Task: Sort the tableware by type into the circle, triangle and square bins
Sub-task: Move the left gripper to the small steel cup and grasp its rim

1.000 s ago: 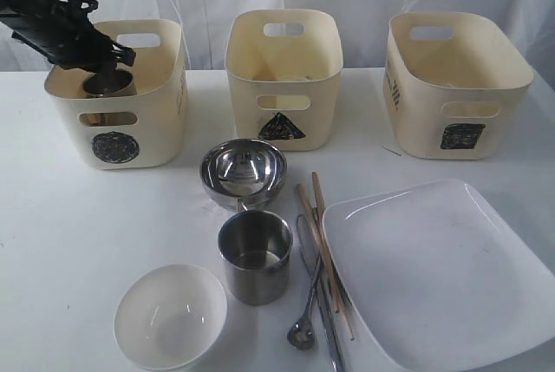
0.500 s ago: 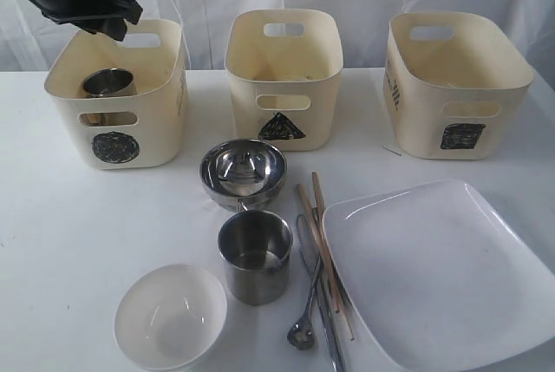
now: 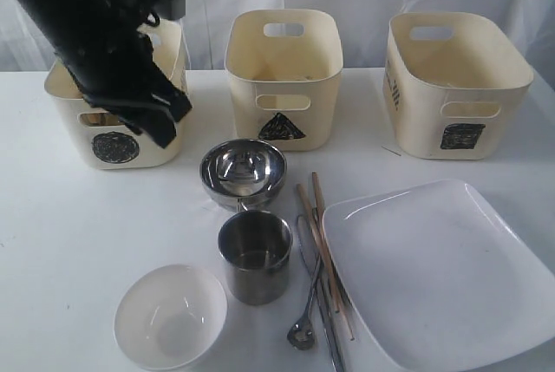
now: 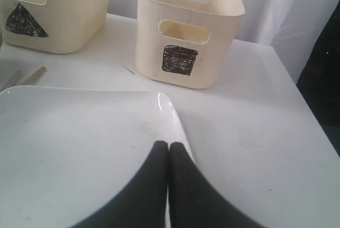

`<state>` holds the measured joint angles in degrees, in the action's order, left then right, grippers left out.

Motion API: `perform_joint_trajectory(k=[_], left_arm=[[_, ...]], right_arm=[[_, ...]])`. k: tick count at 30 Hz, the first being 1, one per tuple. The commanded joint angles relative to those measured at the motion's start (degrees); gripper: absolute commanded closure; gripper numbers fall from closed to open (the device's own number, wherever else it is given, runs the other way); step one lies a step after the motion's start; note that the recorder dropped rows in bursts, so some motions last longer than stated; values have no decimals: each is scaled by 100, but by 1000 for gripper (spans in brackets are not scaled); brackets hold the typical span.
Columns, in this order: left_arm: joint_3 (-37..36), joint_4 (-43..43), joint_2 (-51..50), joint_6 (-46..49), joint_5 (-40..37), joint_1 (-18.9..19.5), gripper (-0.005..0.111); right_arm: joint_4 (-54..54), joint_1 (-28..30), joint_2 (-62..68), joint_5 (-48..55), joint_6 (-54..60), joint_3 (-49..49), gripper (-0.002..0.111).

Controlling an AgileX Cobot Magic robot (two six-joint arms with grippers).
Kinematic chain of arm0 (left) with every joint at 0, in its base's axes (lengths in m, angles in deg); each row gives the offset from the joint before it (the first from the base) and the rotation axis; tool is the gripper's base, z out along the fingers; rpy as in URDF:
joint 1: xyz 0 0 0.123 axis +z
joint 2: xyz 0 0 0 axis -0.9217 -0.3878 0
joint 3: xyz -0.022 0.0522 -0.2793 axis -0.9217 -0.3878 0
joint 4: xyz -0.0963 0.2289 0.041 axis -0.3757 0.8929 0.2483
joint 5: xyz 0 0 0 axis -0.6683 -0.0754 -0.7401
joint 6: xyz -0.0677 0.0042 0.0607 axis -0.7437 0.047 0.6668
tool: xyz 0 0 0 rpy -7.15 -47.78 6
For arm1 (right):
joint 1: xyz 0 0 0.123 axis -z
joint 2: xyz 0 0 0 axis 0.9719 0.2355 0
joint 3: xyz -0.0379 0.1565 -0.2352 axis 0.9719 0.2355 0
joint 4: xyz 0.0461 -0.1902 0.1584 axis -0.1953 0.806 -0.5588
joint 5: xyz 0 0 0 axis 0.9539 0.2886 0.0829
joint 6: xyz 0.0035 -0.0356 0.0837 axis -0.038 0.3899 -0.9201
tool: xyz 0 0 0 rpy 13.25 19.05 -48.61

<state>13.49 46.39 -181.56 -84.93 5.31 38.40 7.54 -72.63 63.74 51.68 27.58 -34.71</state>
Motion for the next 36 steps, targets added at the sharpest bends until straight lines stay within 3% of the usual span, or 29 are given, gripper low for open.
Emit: perform_joint_trajectory(k=[1, 11, 16, 36], left_arm=[[-824, -333, 160, -43, 547, -286, 61], [-1770, -964, 162, 26, 2358, -860, 60], [-1811, -979, 113, 38, 2830, -1022, 51], [-1811, -1233, -414, 38, 2379, -1034, 47]], right_arm=[[-7, 25, -35, -43, 50, 30, 108], [-7, 25, -35, -43, 50, 30, 108], [-7, 25, -35, -43, 50, 30, 108], [-7, 25, -35, -43, 50, 30, 108]])
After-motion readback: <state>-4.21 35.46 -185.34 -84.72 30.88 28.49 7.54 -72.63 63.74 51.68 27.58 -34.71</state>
